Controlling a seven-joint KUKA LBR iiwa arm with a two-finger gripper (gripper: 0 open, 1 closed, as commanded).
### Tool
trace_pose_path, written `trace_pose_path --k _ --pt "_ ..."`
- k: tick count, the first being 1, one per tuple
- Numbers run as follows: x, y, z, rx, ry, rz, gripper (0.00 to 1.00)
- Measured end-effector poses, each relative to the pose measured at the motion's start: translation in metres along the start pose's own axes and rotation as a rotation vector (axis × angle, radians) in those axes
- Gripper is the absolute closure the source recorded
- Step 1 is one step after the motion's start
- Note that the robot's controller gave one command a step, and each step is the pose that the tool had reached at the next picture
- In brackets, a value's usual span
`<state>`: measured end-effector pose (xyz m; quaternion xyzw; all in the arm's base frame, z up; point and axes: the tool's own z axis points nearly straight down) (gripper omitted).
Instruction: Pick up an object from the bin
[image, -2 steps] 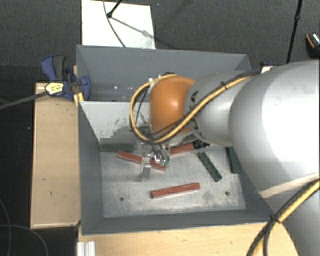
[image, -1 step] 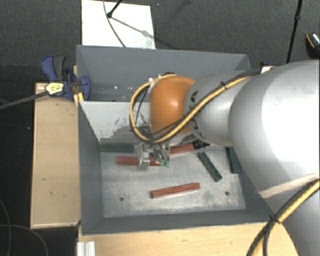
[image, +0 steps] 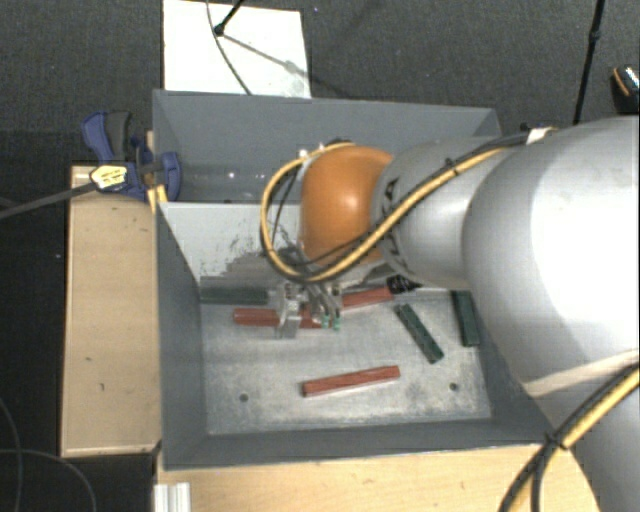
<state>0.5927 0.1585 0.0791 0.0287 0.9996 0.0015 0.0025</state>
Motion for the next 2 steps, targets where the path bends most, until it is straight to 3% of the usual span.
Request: trace_pose_path --k 2 --pt "-0.004 0.001 -0.098 -0.001 -0.003 0.002 1.0"
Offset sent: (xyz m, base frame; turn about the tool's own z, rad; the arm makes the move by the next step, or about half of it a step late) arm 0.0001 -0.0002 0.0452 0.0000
